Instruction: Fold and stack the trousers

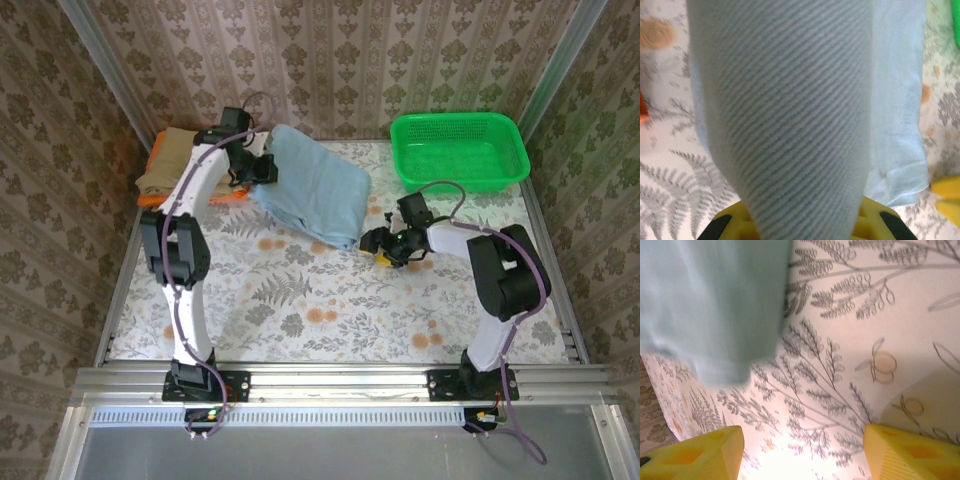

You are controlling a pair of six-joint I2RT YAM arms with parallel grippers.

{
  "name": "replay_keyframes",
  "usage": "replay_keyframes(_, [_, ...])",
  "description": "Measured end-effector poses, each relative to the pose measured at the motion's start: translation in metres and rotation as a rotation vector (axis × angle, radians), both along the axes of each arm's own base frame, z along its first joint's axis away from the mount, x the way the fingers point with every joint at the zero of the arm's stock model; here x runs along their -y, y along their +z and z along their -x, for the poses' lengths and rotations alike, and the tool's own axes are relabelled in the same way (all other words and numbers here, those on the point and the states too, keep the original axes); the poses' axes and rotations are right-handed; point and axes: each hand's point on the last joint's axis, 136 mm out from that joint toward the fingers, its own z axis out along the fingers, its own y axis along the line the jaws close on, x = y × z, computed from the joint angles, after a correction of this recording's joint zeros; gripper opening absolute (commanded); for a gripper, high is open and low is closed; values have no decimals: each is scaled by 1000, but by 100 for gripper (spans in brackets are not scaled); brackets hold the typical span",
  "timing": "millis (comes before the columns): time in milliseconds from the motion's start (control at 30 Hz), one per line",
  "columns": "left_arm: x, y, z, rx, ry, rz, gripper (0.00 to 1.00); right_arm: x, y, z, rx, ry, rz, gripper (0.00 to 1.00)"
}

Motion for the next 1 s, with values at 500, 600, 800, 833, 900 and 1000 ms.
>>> replay_keyframes(500, [-67,63,-62,101,114,110,0,9,10,15,38,8,25,66])
replay_keyframes(600, [-98,81,-67,127,168,167,0,9,9,17,30,9,30,66])
replay_keyframes(800, [-148,108,-79,169,242,357,0,12,7,16,33,1,46,66])
replay_keyframes(833, [-152,112,-82,173,246,405,0,12,7,15,33,-2,50,66])
replay_keyframes(900, [-158,119,-89,187,247,486,0,14,6,16,30,-5,60,66])
replay_keyframes(1000, [-154,128,-101,206,225,593,0,16,4,15,29,-13,75,66])
